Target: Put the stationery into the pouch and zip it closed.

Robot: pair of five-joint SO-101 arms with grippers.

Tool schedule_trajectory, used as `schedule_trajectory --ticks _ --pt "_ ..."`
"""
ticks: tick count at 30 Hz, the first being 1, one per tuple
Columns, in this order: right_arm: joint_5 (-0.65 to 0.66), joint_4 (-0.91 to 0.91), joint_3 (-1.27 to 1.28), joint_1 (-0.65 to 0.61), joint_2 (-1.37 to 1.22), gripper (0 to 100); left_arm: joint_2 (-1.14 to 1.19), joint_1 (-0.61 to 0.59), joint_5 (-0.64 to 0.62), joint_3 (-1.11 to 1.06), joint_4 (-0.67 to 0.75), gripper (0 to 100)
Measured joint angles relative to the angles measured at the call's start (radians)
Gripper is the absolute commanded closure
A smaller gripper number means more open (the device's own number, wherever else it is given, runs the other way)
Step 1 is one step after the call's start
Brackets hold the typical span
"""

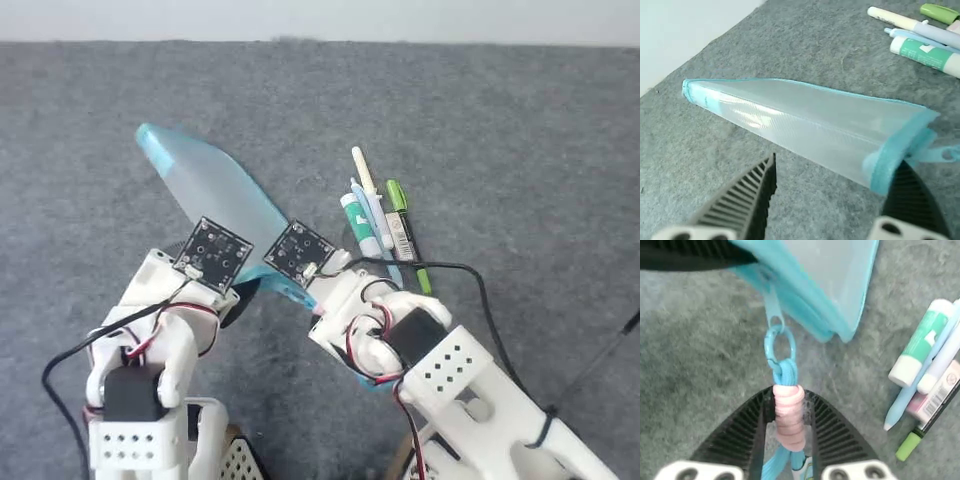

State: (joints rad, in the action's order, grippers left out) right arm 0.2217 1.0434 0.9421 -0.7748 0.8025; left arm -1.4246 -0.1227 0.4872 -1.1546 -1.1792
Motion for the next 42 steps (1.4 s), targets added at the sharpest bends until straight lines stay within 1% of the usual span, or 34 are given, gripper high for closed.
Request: schedule_trajectory --ticks 5,8,12,18,21,23,26,29,33,35,42 --pt "0.02 -0.017 0.043 0.055 0.011 99.3 0.002 -0.009 -0.006 -0.002 0.012 67" --pt "0.031 -0.021 0.051 0.084 0.02 99.3 0.002 -0.009 -0.032 -0.002 0.015 67" --pt "0.037 -0.015 0.038 0.087 0.025 99.3 0.0 -0.029 -0.048 -0.044 0.063 67" --pt "0.041 0.117 -0.11 0.087 0.098 99.3 0.0 -0.046 -0.173 -0.117 0.172 67" --pt "0.041 0.18 -0.155 0.049 0.137 99.3 0.0 -0.048 -0.25 -0.12 0.21 67" --pt "0.058 0.195 -0.164 -0.003 0.152 99.3 0.0 -0.049 -0.302 -0.12 0.23 67" --pt "0.075 0.199 -0.167 -0.068 0.155 99.3 0.0 -0.043 -0.347 -0.12 0.235 67" --pt "0.08 0.204 -0.167 -0.103 0.155 99.3 -0.008 -0.002 -0.361 -0.153 0.235 67" --pt "0.106 0.206 -0.167 -0.143 0.157 99.3 0.0 0.098 -0.364 -0.206 0.238 67" --pt "0.114 0.209 -0.166 -0.163 0.16 99.3 0.0 0.138 -0.364 -0.226 0.262 67" --pt "0.117 0.216 -0.166 -0.18 0.161 99.3 0.0 0.17 -0.365 -0.331 0.394 67"
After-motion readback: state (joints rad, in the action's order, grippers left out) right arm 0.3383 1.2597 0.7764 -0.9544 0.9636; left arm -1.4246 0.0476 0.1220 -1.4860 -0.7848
